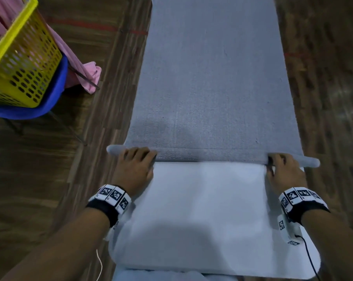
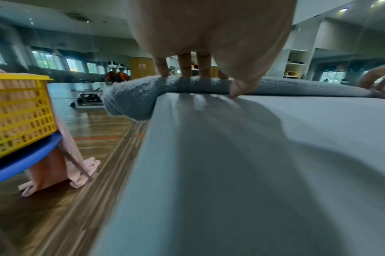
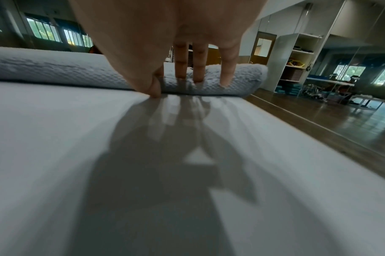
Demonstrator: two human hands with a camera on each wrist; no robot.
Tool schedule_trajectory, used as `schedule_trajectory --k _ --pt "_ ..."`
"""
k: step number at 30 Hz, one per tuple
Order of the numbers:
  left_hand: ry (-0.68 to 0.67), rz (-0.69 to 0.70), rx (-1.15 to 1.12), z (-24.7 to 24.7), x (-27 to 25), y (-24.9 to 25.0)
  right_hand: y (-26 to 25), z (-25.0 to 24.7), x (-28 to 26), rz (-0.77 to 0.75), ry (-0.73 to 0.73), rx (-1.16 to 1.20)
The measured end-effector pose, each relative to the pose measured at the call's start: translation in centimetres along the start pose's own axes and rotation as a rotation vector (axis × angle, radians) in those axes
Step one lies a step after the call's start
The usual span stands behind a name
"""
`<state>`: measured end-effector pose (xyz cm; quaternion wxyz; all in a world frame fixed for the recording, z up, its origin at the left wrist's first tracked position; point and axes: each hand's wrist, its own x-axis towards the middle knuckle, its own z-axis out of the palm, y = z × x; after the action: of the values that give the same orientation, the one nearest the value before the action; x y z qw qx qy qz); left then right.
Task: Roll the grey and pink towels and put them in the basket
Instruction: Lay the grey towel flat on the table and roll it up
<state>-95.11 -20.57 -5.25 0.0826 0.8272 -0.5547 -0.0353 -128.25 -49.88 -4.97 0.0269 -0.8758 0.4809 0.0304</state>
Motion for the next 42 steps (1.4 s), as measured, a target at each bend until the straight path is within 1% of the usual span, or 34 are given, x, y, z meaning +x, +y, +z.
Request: schedule_trajectory --k 4,6,9,12,14,18,21,23,25,26,29,32,34,35,36,39,41,42 --pt "-0.021 -0.083 0.028 -0.5 1.7 0.7 2.0 -0.8 1.6 -0.038 -0.099 -0.024" --pt "-0.088 -0.089 0.043 -0.8 2.8 0.9 2.5 -1.1 2.4 -0.073 -0.127 -0.051" --pt "-0.194 -0.159 0.093 -1.1 4.0 1.7 2.6 -1.5 3.2 -0.091 -0.135 -0.060" --pt "-0.208 -0.233 0.092 -1.2 4.2 3.3 3.1 -1.8 2.9 -0.127 -0.142 -0.072" --pt "-0.205 -0.253 0.089 -0.9 3.8 4.3 4.0 -1.7 1.8 -0.178 -0.098 -0.059" --pt "-0.237 -0.254 0.077 -0.4 2.5 5.5 6.3 -0.9 -1.2 -0.235 -0.019 0.014" --pt "-0.287 -0.224 0.097 -0.6 1.2 5.4 7.8 -0.8 -2.6 -0.268 0.023 0.020" --pt "-0.341 -0.188 0.123 -1.2 0.4 5.2 8.3 -1.0 -3.2 -0.343 0.044 -0.017" --pt "-0.382 -0.156 0.116 -1.9 0.0 4.7 8.3 -1.5 -3.6 -0.427 0.028 -0.048" --pt "-0.399 -0.153 0.100 -2.3 -0.1 4.4 8.1 -1.9 -3.6 -0.438 -0.004 -0.035" --pt "-0.447 -0.178 0.071 -3.3 0.1 3.7 7.4 -3.1 -3.1 -0.388 -0.126 0.038" --pt "-0.494 -0.233 0.049 -4.1 0.8 3.6 6.4 -4.1 -1.9 -0.270 -0.264 0.020" --pt "-0.480 -0.280 0.012 -4.3 1.2 3.7 5.9 -4.2 -1.0 -0.192 -0.325 -0.008" --pt "-0.446 -0.291 0.009 -4.2 1.3 3.8 5.7 -4.1 -0.6 -0.164 -0.328 -0.025" --pt "-0.400 -0.284 0.023 -4.1 1.4 4.0 5.5 -4.1 -0.4 -0.152 -0.300 -0.049" --pt "-0.279 -0.245 0.123 -3.3 0.6 4.3 4.8 -3.5 -0.6 -0.198 -0.085 -0.134" --pt "-0.252 -0.221 0.115 -2.6 -0.5 4.1 4.0 -2.9 -1.6 -0.217 0.033 -0.092" --pt "-0.251 -0.212 0.105 -2.3 -1.2 3.8 3.6 -2.4 -2.3 -0.236 0.060 -0.076"
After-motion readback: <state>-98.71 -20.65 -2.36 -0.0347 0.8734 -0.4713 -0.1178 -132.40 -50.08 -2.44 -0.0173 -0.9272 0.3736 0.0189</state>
